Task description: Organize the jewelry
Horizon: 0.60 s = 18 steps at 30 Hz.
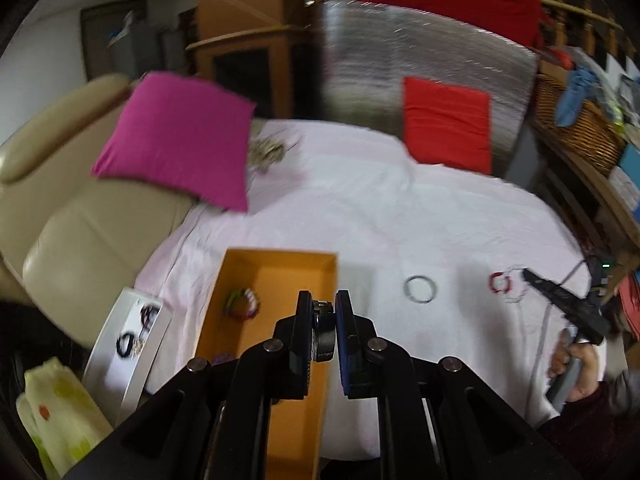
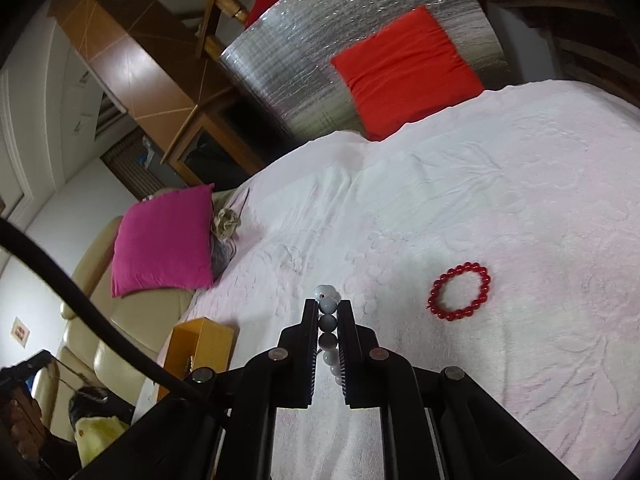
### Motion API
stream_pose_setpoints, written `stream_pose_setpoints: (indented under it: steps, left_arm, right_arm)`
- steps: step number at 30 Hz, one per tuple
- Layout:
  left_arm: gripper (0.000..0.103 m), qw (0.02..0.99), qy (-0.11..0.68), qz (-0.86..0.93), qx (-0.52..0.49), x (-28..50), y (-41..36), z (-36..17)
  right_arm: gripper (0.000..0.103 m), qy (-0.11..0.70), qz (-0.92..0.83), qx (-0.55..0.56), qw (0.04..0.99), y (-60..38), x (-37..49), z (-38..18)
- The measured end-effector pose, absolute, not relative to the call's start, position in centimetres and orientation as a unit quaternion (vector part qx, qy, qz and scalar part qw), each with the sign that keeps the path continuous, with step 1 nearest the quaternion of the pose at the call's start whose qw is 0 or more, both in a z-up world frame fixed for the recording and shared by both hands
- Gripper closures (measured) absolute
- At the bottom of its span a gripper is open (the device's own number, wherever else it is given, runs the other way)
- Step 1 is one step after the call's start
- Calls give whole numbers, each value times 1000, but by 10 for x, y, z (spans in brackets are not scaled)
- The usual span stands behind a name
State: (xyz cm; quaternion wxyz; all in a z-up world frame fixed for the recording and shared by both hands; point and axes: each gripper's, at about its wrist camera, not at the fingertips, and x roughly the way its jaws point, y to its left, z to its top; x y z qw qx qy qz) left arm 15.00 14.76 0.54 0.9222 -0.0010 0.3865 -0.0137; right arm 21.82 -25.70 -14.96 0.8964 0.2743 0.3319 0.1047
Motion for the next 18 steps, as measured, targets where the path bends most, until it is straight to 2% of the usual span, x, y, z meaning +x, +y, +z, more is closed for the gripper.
stream_pose_setpoints:
  steps: [6,15,18]
  left_arm:
    - [92,909,414,19,-29,166,153,-26]
    - [91,920,390,-31,-1,185,44,-6]
    - [91,926,369,-83,-21,176,3,2]
  right_arm:
    - [93,314,92,299,896,-285,206,-147]
    - [93,292,59,346,890,-370,184,-146]
    - [93,294,54,370,880,-401,176,-154]
